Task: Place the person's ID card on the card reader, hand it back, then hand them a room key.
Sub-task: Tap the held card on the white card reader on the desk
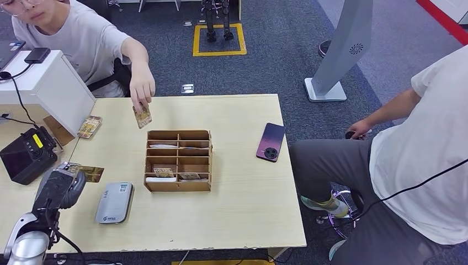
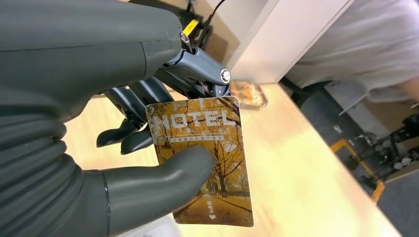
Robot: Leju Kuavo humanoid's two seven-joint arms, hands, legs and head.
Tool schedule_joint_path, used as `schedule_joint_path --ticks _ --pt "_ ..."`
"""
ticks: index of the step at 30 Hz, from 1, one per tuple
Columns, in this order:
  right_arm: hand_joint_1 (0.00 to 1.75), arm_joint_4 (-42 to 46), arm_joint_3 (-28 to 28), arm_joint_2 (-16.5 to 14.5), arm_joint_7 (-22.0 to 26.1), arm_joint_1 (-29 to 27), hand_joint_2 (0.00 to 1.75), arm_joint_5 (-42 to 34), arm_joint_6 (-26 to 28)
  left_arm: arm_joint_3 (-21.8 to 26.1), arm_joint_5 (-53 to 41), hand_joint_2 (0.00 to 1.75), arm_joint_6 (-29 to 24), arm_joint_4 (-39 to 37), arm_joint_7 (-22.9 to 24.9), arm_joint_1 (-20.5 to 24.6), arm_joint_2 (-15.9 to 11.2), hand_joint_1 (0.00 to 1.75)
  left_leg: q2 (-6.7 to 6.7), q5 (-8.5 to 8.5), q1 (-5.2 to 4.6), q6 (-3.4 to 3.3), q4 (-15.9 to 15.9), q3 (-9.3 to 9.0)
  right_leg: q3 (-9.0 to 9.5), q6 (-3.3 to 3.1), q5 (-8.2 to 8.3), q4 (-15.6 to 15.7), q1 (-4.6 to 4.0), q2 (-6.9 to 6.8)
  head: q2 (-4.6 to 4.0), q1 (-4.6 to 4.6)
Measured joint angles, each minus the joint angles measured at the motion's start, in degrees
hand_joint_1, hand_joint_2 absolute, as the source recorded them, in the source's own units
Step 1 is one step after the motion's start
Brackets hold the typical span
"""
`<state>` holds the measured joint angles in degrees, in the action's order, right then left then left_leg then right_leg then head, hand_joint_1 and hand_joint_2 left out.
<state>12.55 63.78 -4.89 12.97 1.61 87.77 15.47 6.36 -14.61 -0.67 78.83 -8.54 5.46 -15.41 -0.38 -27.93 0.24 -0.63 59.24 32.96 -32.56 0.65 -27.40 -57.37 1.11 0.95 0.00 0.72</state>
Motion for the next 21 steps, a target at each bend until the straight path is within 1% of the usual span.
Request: schedule_joint_path --ticks 5,8,14,21 --pt "0.00 0.00 0.73 -0.01 -0.40 -0.34 1.75 -0.14 0.02 0.01 0.31 1.75 0.62 2.08 -0.66 -5.16 0.62 1.75 -0.01 -0.01 0.00 -0.01 0.00 0.01 -0.01 0.02 -0.03 0.00 0.00 0.00 0.00 0.00" --pt "0.00 0.00 1.02 -0.04 -0.25 -0.44 1.75 -0.16 0.02 0.09 0.42 1.75 0.86 3.34 -0.98 -7.33 1.06 1.75 -0.03 -0.02 0.00 -0.01 0.00 0.03 -0.01 0.03 -0.04 0.01 0.00 -0.02 0.00 0.00" --pt "0.00 0.02 1.56 -0.26 0.20 -0.45 1.75 -0.15 0.13 0.97 0.26 1.75 1.50 4.50 -1.23 -9.38 1.96 1.75 -0.02 -0.01 0.00 -0.01 0.00 0.02 0.01 0.03 -0.03 0.01 0.00 -0.03 0.00 -0.01" --pt "0.00 0.02 1.99 -0.37 -0.35 -0.61 1.75 -0.01 0.27 1.57 -0.71 1.75 1.41 5.28 -2.16 -11.60 3.85 1.75 -0.05 -0.01 0.00 -0.01 0.00 0.04 0.01 0.03 -0.03 0.01 0.00 -0.03 0.00 -0.01"
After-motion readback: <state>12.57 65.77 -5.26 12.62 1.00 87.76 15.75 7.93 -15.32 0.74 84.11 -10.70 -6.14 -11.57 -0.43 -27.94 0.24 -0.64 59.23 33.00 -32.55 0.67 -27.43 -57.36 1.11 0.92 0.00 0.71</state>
